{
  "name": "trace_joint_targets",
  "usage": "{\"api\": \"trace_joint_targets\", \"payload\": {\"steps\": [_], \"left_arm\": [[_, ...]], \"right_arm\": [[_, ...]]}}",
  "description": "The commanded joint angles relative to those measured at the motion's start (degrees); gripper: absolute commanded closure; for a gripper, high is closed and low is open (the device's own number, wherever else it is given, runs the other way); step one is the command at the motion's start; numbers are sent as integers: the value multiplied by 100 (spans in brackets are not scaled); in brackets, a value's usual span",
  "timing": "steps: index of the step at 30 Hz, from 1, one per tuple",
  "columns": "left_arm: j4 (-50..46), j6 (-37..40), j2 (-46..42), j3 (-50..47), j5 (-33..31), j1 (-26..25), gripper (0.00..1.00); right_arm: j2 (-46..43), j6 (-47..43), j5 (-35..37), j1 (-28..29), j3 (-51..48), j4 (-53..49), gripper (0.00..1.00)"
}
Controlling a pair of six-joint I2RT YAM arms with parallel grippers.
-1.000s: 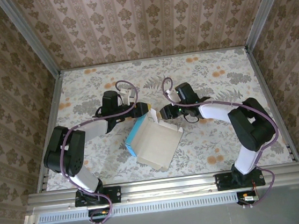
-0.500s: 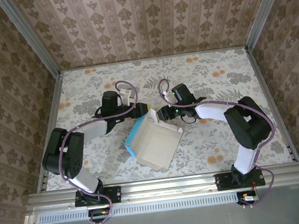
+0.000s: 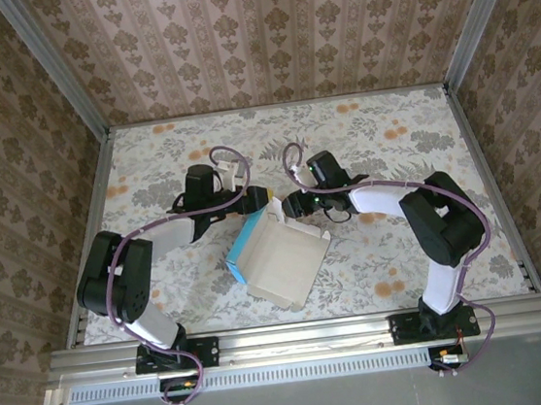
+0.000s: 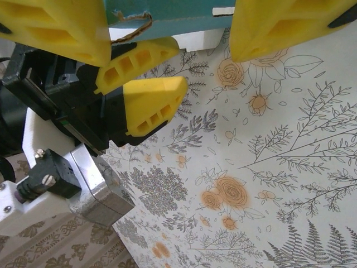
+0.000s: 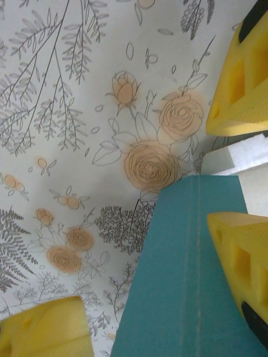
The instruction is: Fold the paper box
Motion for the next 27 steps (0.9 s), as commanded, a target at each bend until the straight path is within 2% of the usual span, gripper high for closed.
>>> {"api": "trace_joint_targets", "payload": {"steps": [1,15,20,23,27], "left_arm": [[-276,135,-17,33,-114,-21,43],[-462,167,52,196,48,22,43],[-407,45,214,287,460,117,43],[-454,58,237,325,591,144,43],[-581,96,254,377,709,184,43]], "right_arm": [[69,-98,-38,135,163,13,57],[152,-127,140,476,302,184,54],[284,-186,465,609,359,471,54],[411,-213,661,679,402,624,56],[498,-207,890,718,418,771,63]]}}
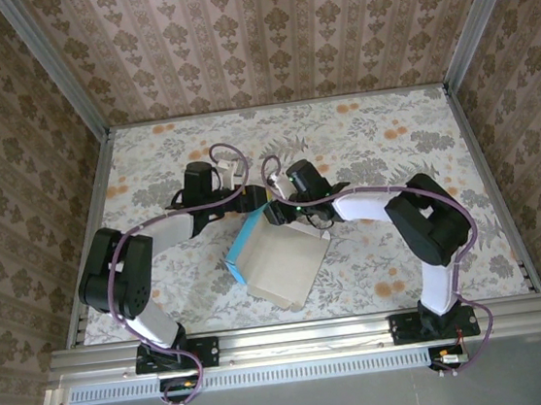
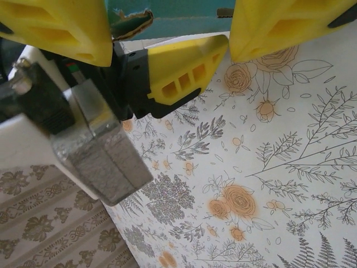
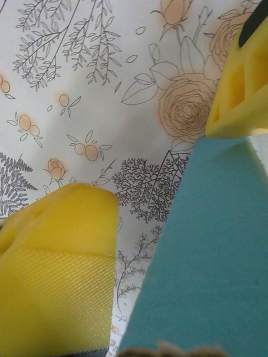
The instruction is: Fold the paper box
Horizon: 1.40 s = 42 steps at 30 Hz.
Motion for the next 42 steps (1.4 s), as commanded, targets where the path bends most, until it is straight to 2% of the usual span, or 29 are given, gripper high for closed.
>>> {"api": "trace_joint_targets", "payload": {"steps": [1,10,18,22,25,31,36,40,42], "left_arm": [[-245,101,124,162,306,59,43],[-492,191,122,269,261,59,43],[-678,330,75,284,182,34,43],[-762,370,18,292,116,46,43],[-894,427,-40,333,70,51,43],[-1470,577,-206,592,-115,85,42],[-2039,800,-387,883,-280,94,26],[-2612,1055,-384,1168,-388,73,10],[-2962,1258,-366,1325,-465,52,8]], "right_arm": [[129,-52,379,36,163,278,65],[109,-123,898,85,149,111,85],[-21,-323,1394,190,188,-221,86],[-159,-273,1349,192,116,-232,73],[-388,-222,1052,192,-35,-240,63],[-1026,-43,577,195,-592,-354,51],[-1837,342,412,190,-1352,-484,44],[-2584,804,294,133,-1918,-566,30],[-2974,1031,116,62,-2193,-540,24]]}}
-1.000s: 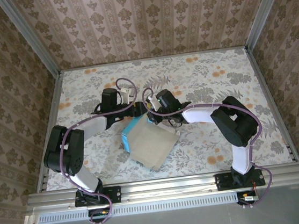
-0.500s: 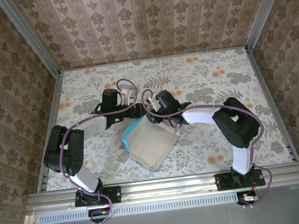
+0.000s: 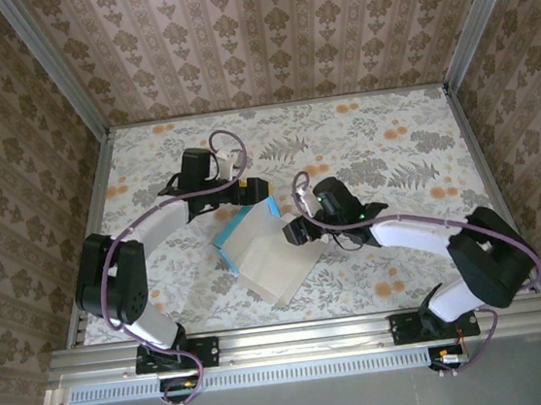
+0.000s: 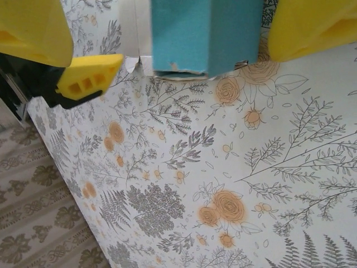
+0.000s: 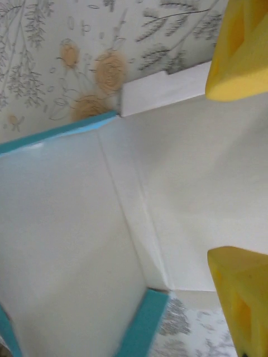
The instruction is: Fold the paper box
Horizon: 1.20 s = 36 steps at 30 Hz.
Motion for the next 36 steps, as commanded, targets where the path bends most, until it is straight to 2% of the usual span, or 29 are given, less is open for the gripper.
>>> {"api": "trace_joint_targets", "payload": {"steps": [1,3,4,5,9,14,18,26,36], "left_arm": [[-913,516,-111,345,-184,20,8],[-1256,692,-21,533,-247,8,8],[-1435,762,32,643,-249,11,8],[-1609,819,84,743,-248,2,9],[-2089,921,289,1107,-241,-49,14],[-2653,1093,623,1578,-248,-175,24],[-3043,1237,853,1940,-506,-267,28],[-3223,1175,1063,2217,-898,-454,39],[-3254,1150,1159,2270,-939,-451,52]], "right_arm": [[-635,624,-399,-125,-387,-87,20],[-905,816,-632,-226,-597,-80,11],[-1036,884,-726,-278,-675,-101,1],[-1166,944,-782,-316,-747,-125,0],[-1587,1020,-941,-428,-985,-160,0],[-1887,1005,-977,-615,-1179,-205,0],[-1994,983,-977,-714,-1262,-166,0],[-2021,983,-1048,-847,-1343,-125,0],[-1996,925,-1048,-897,-1222,-284,0]]}}
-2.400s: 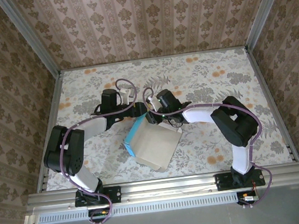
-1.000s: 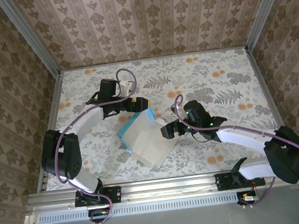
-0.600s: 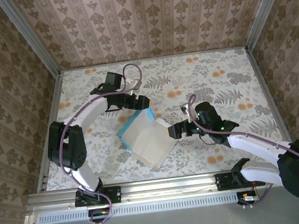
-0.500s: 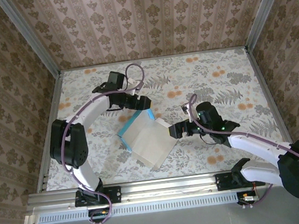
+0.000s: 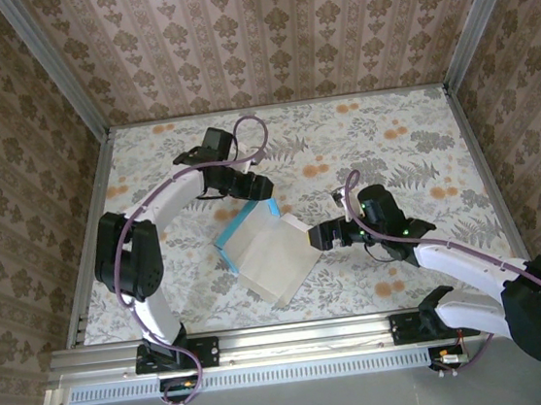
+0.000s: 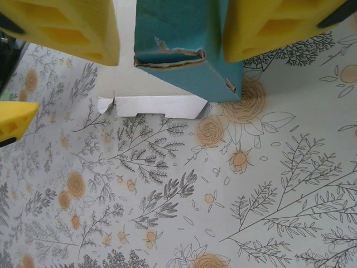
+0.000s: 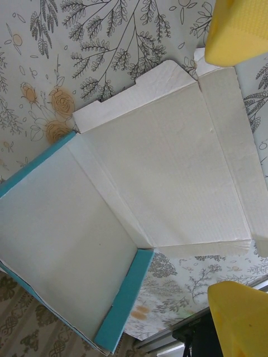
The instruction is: Fold the paper box
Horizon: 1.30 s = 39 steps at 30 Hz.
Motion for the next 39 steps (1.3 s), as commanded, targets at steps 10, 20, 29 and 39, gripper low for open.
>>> {"api": "trace_joint_targets", "payload": {"steps": [10,20,29,39], "left_arm": [[-71,-104,218,211,-168,8,52],[-65,-147,391,362,-227,-52,45],[-183,-110,543,491,-387,-97,50],[-234,-30,543,500,-316,-119,64]], "right_arm": [[-54,-54,-143,-38,100,-183,0],[-16,0,-157,-36,57,-42,0],[-9,-1,-156,-43,13,-18,0],[-36,16,-154,-47,-32,-30,0]]}}
